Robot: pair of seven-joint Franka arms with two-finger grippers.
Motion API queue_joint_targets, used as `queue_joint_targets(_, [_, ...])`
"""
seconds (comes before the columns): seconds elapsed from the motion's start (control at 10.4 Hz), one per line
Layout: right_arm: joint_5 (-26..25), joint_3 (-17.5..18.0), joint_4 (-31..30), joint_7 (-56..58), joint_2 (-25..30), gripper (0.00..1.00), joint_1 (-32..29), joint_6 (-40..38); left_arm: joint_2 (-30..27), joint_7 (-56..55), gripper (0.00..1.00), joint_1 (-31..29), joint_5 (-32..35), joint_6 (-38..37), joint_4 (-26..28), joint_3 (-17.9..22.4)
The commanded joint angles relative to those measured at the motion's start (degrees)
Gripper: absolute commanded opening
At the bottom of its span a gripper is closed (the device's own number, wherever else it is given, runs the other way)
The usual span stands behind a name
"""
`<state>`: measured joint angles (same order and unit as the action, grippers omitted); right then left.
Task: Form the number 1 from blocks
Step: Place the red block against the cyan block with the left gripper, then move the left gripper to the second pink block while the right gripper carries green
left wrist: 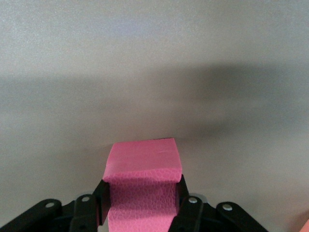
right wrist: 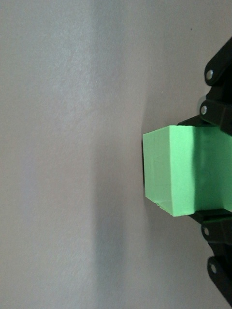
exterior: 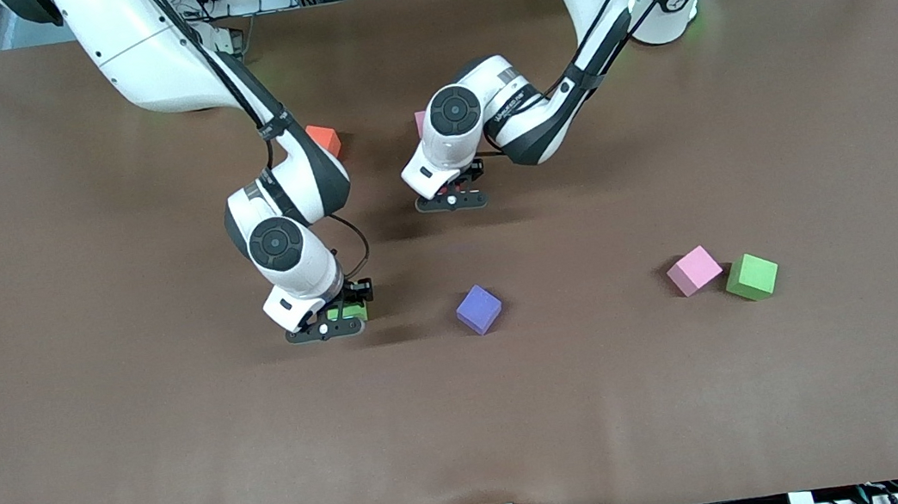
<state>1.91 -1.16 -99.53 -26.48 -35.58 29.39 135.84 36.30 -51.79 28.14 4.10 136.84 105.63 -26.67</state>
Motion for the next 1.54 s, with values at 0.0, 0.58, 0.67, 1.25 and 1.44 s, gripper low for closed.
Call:
queue_joint_targets(0.0, [0.7,0.5,0.9,-1.6,0.3,0.0,0.3,-0.6,0.2,-1.6,1.0,0.3,1.0,0.7,1.4,-0.2])
queue_joint_targets(0.58, [0.7,0.5,0.9,-4.4,0.6,0.0,2.9,-3.2,-8.7,-1.0,1.0,-10.0,1.0,-4.6,1.2,-5.2])
queue_joint_targets(0.67, [0.6,0.5,0.8,-5.6,0.6,0.0,4.5,-3.3,-10.9,-1.2,1.0,-12.7,1.0,-5.9,0.9,-5.8])
queue_joint_targets(1.25, [0.6,-0.2,3.5,-19.6,-2.4,0.0,18.7,-4.0,-14.8,8.1,1.0,-25.5,1.1,-8.3,0.3,-1.8])
queue_joint_targets(1.44, [0.2,-0.2,6.3,-21.1,-5.5,0.0,21.6,-4.0,-14.9,17.3,1.0,-29.7,1.1,-8.8,-0.1,0.4])
